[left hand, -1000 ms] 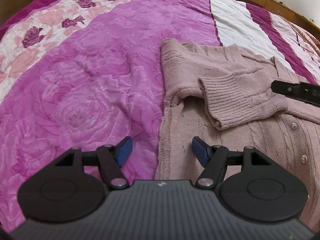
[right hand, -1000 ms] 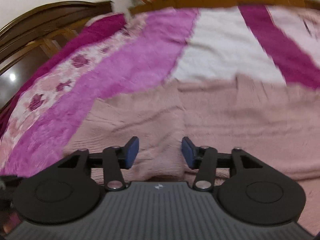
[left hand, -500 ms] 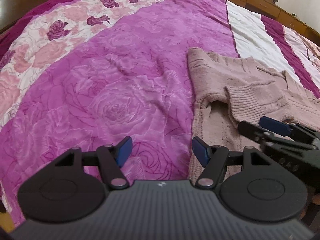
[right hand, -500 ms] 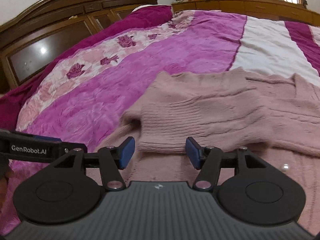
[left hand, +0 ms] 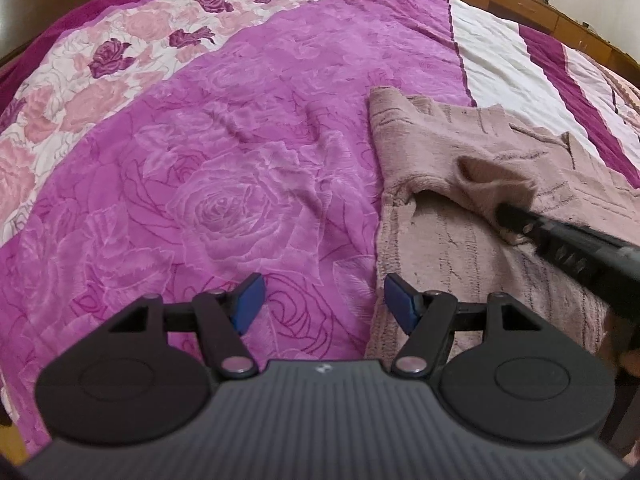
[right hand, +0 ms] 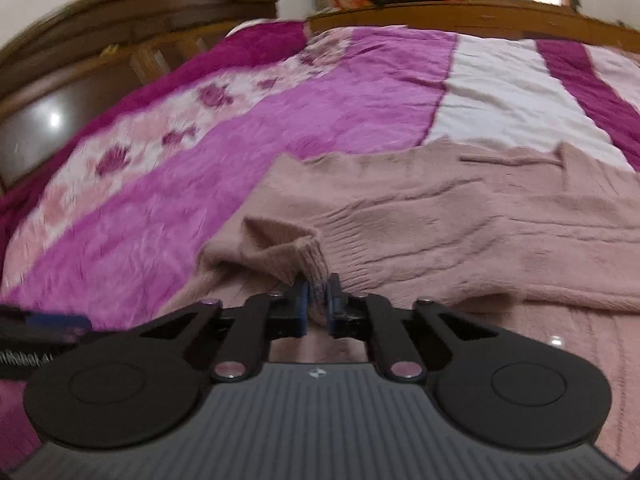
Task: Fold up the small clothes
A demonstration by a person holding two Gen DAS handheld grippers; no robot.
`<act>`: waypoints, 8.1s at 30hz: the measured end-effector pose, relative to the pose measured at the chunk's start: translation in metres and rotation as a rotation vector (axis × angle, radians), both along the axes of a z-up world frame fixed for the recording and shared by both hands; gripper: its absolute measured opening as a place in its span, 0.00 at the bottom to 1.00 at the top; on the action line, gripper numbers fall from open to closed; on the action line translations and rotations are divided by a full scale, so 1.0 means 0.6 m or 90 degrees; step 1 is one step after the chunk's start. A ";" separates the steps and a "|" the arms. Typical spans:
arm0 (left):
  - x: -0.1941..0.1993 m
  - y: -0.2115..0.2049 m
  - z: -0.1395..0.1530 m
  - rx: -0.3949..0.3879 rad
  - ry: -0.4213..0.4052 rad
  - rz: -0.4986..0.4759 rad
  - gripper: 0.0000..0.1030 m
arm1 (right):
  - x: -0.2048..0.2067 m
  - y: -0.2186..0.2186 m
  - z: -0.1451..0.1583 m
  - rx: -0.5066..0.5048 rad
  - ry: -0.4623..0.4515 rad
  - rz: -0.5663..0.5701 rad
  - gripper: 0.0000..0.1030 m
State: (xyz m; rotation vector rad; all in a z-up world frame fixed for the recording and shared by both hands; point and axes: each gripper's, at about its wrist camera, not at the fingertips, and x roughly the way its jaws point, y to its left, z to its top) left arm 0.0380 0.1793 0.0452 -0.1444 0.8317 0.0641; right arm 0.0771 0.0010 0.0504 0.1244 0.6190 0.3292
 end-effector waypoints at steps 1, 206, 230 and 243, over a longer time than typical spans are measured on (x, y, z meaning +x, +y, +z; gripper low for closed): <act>0.000 -0.003 0.000 0.000 -0.002 -0.002 0.65 | -0.002 -0.010 0.006 0.012 -0.005 -0.012 0.08; 0.167 -0.087 0.026 -0.159 -0.055 -0.035 0.56 | 0.009 -0.504 -0.015 0.267 0.051 -0.273 0.72; 0.196 -0.090 0.033 -0.196 -0.076 -0.100 0.12 | 0.059 -0.522 -0.002 0.312 0.081 -0.276 0.11; 0.334 -0.086 0.086 -0.150 -0.131 -0.020 0.11 | 0.175 -0.538 0.040 0.337 0.020 -0.311 0.10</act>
